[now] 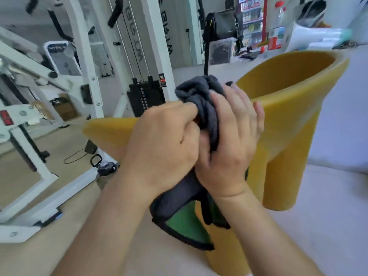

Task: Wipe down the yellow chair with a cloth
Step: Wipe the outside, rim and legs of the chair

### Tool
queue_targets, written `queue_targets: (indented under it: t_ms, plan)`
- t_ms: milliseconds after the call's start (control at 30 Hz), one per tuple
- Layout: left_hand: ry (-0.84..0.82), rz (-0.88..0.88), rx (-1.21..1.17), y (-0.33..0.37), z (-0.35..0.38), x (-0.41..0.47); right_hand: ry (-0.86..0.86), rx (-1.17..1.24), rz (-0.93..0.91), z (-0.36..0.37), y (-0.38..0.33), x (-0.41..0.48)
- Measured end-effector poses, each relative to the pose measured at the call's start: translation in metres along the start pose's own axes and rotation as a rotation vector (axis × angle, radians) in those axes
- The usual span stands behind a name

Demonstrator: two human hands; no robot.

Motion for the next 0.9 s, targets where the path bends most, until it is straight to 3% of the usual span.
queue_targets:
  t_ms: [67,100,200,267,367,433,500,567,667,733,800,900]
  plan:
    - [-0.035,0.011,0.023,0.003,-0.001,-0.002,-0.044,-0.080,-0.099,-0.013,0.035,0.006]
    - [-0.042,-0.014,-0.002,0.003,0.000,-0.001,-0.011,-0.107,-0.040,-0.023,0.066,0.010]
    - [0.004,-0.068,-0.078,0.000,-0.002,0.002,0.277,0.081,0.504,-0.048,0.180,-0.006]
    - [0.006,-0.049,-0.081,0.007,0.002,0.008,0.422,0.259,0.750,-0.037,0.192,-0.031]
    - [-0.113,-0.017,-0.008,0.026,0.021,0.029,0.408,0.363,0.695,-0.016,0.143,-0.050]
    - [-0.198,-0.115,-0.032,0.029,0.036,0.039,0.321,0.413,0.705,-0.006,0.119,-0.060]
    - [-0.184,-0.187,-0.017,0.027,0.037,0.040,0.235,0.588,0.796,0.005,0.105,-0.057]
    - [-0.135,-0.209,0.033,0.030,0.033,0.036,0.243,0.499,0.723,-0.007,0.092,-0.054]
    - [-0.087,-0.047,0.294,0.056,0.036,0.026,0.223,0.363,0.646,-0.022,0.122,-0.049]
    - [-0.105,0.177,0.434,0.087,0.056,0.006,0.223,0.292,0.796,-0.027,0.170,-0.052]
    - [-0.215,0.321,0.429,0.105,0.083,-0.016,0.212,0.209,0.892,-0.034,0.190,-0.054]
    - [-0.336,0.229,0.319,0.084,0.099,-0.025,0.204,0.221,0.795,-0.040,0.155,-0.059]
Point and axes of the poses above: each hand's wrist, its own x-axis towards the middle knuckle, its own z-axis out of the palm, y = z × x, the point moved 9 cm from there along x, towards the middle knuckle, and after that the axes turned 5 degrees about -y, right-handed, at the moved point
